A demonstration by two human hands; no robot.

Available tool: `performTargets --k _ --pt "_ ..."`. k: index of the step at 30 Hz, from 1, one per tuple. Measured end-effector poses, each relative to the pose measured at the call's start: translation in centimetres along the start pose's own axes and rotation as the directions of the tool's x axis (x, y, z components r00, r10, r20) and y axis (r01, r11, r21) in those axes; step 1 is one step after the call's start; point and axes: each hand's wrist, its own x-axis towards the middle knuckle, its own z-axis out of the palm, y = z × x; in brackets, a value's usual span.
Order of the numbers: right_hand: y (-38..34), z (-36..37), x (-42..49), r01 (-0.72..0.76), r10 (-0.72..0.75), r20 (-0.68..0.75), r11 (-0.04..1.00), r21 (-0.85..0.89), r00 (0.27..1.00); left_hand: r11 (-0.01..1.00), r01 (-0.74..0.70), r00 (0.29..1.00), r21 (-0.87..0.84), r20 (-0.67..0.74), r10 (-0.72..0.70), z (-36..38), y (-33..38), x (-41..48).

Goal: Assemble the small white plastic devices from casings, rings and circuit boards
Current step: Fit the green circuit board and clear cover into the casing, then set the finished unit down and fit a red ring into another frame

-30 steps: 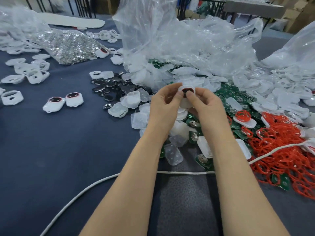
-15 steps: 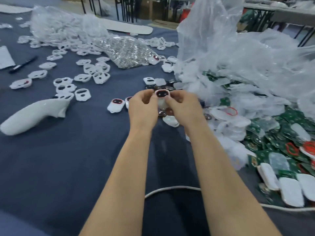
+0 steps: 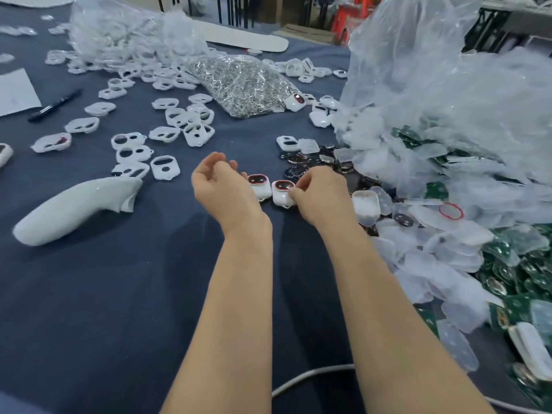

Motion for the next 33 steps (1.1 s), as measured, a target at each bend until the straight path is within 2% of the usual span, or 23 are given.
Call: performTargets --k 2,6,8,12,16,20,23,26,28,30,33 --pt "0.2 -0.4 0.2 0.018 -0.017 -0.026 0.998 0.056 1.0 1.0 0.01 1.0 -0.017 0.009 -0.01 0.2 -0.1 -0.2" --pt "1.4 -3.2 0.5 0.011 0.037 -0.173 0.963 0.269 0.984 0.999 0.035 0.998 -0.036 0.047 -0.034 0.6 -0.3 -0.8" --pt "2.5 -5.1 0.2 0.012 0.054 -0.23 0.961 0.277 0.972 0.998 0.052 0.995 -0.022 0.087 -0.05 1.0 -0.6 -1.5" --pt "5.7 -8.8 -1.3 -0.035 0.096 -0.258 0.972 0.231 0.961 0.993 0.113 0.968 0.017 0.225 -0.114 2.8 -1.9 -4.6" --pt "9.9 -12.1 -3.8 -0.117 0.184 -0.309 0.968 0.222 0.933 0.98 0.169 0.9 0.104 0.39 -0.197 4.3 -4.4 -9.5" --pt "13.9 -14.6 -7.0 -0.187 0.207 -0.321 0.978 0.092 0.924 0.928 0.316 0.749 0.198 0.548 -0.372 4.4 -6.7 -14.0" --pt "15.9 -15.5 -8.8 -0.195 0.182 -0.29 0.981 -0.017 0.94 0.868 0.431 0.65 0.247 0.582 -0.489 4.1 -8.2 -15.6" --pt "16.9 -14.9 -9.4 -0.149 0.132 -0.142 0.983 -0.111 0.981 0.854 0.434 0.647 0.286 0.561 -0.517 3.6 -9.3 -15.8" --pt "17.4 -13.9 -9.0 -0.144 0.13 -0.075 0.962 -0.231 0.989 0.859 0.416 0.634 0.297 0.583 -0.508 3.5 -9.5 -15.4" --pt "17.8 -13.2 -8.6 -0.145 0.116 -0.114 0.947 -0.288 0.987 0.872 0.393 0.62 0.294 0.616 -0.487 3.7 -9.4 -14.8" --pt "18.3 -12.7 -8.2 -0.157 0.109 -0.261 0.973 -0.169 0.959 0.887 0.368 0.668 0.277 0.585 -0.46 3.8 -9.7 -14.1"
